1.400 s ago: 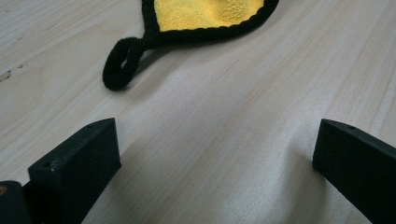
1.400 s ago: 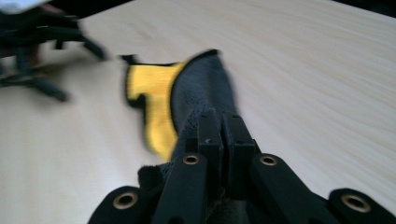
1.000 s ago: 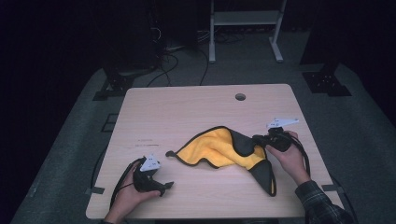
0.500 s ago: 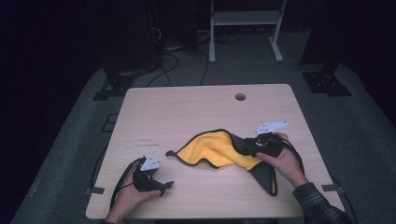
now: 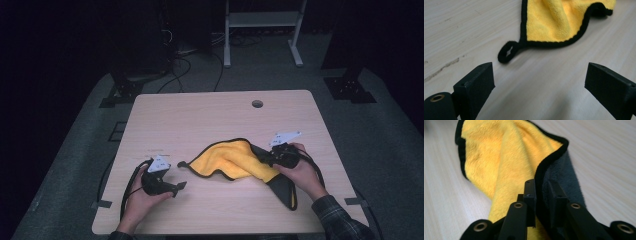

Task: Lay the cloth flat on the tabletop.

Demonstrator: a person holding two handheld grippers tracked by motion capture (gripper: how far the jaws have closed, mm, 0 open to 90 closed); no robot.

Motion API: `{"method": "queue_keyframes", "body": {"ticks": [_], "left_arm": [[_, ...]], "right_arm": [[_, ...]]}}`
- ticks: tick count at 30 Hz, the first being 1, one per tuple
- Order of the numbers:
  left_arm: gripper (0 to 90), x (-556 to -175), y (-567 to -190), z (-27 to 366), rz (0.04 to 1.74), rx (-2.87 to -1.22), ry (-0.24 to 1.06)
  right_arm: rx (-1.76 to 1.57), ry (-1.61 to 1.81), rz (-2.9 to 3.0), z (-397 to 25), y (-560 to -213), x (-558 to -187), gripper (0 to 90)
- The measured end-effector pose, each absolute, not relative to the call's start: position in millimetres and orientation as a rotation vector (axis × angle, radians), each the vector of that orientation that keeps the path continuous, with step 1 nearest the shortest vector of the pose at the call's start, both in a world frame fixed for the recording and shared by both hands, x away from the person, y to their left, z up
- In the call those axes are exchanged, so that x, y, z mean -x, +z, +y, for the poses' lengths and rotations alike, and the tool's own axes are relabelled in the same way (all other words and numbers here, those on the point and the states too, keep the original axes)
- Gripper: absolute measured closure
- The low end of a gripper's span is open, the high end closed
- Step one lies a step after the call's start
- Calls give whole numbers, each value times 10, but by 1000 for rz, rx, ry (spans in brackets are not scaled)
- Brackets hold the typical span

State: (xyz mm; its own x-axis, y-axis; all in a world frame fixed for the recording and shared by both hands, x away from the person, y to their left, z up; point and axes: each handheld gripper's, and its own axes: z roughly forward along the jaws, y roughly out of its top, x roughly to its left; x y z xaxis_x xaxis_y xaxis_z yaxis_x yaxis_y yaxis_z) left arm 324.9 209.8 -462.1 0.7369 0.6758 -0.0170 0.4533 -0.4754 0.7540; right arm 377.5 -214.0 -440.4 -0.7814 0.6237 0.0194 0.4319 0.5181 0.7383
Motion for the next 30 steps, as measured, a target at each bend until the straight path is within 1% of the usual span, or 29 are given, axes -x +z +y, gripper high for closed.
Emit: {"method": "queue_keyframes", "body": {"ticks": [2,3,6,12,16,19,20,23,27,28,30], "left_arm": [[78,-3273,-4618,2083,849,-2152,365],[106,-3316,-4605,2065,851,-2141,361],[128,-3368,-4579,2051,858,-2141,365],[148,-3587,-4555,2019,898,-2100,350],[196,-3669,-4588,1945,903,-2095,335],[215,-3726,-4646,1855,896,-2125,329],[220,-3763,-4693,1795,893,-2159,325],[229,-3794,-4721,1755,891,-2171,322],[297,-3802,-4738,1714,885,-2190,320],[297,-3794,-4748,1703,878,-2191,333],[342,-3775,-4741,1697,878,-2198,349]], "right_arm": [[-908,1125,2492,-2173,-4384,-3794,800],[-919,1131,2484,-2195,-4374,-3810,803],[-926,1131,2474,-2222,-4366,-3828,807],[-934,1157,2488,-2288,-4351,-3842,811],[-939,1169,2488,-2305,-4349,-3849,810],[-945,1175,2481,-2312,-4347,-3849,810],[-944,1175,2482,-2316,-4346,-3848,810],[-948,1176,2482,-2325,-4340,-3845,810],[-947,1187,2476,-2343,-4331,-3842,810],[-946,1188,2473,-2348,-4329,-3842,810],[-953,1192,2472,-2354,-4327,-3840,810]]}}
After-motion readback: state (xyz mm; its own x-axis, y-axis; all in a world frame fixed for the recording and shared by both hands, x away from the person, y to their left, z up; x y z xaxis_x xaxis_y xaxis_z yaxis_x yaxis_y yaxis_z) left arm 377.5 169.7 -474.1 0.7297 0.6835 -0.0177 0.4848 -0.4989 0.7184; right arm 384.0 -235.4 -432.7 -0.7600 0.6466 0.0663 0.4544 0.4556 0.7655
